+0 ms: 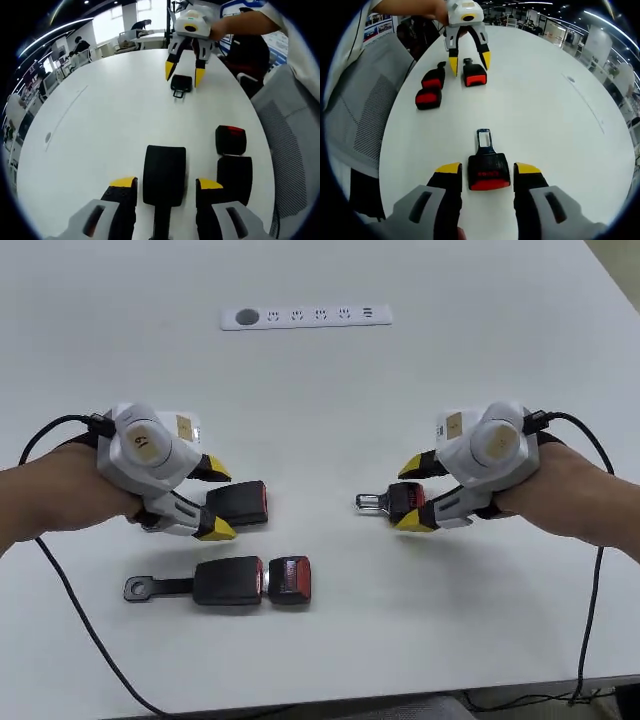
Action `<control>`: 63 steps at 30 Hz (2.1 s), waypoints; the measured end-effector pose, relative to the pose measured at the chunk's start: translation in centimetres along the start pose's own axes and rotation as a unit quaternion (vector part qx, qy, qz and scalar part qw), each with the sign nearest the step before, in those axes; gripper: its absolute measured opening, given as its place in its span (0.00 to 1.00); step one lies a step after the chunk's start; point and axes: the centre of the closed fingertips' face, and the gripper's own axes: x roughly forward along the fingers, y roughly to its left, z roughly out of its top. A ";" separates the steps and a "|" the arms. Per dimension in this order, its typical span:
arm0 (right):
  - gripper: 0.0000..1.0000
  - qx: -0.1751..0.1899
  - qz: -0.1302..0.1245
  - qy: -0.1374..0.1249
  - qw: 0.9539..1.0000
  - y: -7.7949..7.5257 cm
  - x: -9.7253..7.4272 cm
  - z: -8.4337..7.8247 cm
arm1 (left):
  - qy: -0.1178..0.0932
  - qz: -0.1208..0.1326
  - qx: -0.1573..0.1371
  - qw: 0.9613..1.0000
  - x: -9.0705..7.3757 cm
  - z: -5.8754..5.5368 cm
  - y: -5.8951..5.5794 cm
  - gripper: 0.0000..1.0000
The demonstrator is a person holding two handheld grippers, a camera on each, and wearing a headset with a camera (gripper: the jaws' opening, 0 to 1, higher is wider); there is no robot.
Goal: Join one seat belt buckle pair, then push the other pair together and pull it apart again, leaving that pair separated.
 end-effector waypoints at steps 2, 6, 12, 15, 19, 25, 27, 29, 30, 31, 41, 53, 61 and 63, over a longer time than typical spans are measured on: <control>0.37 0.001 0.005 0.004 1.000 0.1 0.3 -0.3 | 0.008 -0.008 -0.003 1.000 0.2 -0.3 -0.3 0.48; 0.37 -0.001 0.013 0.008 1.000 -0.1 0.9 -1.1 | 0.003 -0.013 0.004 1.000 0.7 -0.1 -0.3 0.46; 0.34 -0.005 0.026 0.000 1.000 -0.2 0.9 -0.9 | 0.012 -0.009 -0.006 1.000 0.4 0.1 0.2 0.39; 0.34 -0.015 0.035 -0.001 0.999 0.0 0.9 -0.7 | 0.007 -0.013 0.001 1.000 0.5 0.1 0.2 0.38; 0.34 -0.019 0.041 -0.001 0.999 -0.1 1.0 -0.8 | 0.007 -0.021 0.017 1.000 0.6 0.1 0.0 0.35; 0.34 -0.028 0.045 0.012 0.999 0.0 0.9 -0.7 | 0.015 -0.028 0.034 0.999 0.7 -0.1 0.4 0.34; 0.34 -0.030 0.046 0.010 0.998 -0.2 1.0 -0.9 | 0.021 -0.033 0.044 0.998 0.8 -0.1 0.4 0.34; 0.34 -0.032 0.047 0.010 0.998 -0.3 1.0 -1.0 | 0.033 -0.038 0.067 0.997 1.0 0.0 0.4 0.34; 0.34 -0.032 0.047 0.010 0.998 -0.3 1.0 -1.0 | 0.035 -0.040 0.066 0.996 1.1 0.0 0.3 0.34; 0.34 -0.033 0.047 0.010 0.998 -0.3 1.0 -0.9 | 0.037 -0.041 0.065 0.996 1.2 0.1 0.3 0.34; 0.34 -0.034 0.046 0.011 0.998 0.0 1.4 -0.1 | 0.041 -0.047 0.067 0.996 1.2 -0.3 0.6 0.34; 0.33 -0.037 0.056 -0.013 0.998 1.6 4.4 4.0 | 0.036 -0.045 0.062 0.996 1.2 -0.4 0.5 0.34; 0.34 -0.039 0.049 -0.013 0.998 2.0 6.1 6.2 | 0.033 -0.044 0.061 0.997 1.3 -0.5 0.4 0.34; 0.33 -0.035 0.052 -0.013 0.998 2.2 6.4 6.8 | 0.032 -0.044 0.061 0.997 1.3 -0.4 0.4 0.34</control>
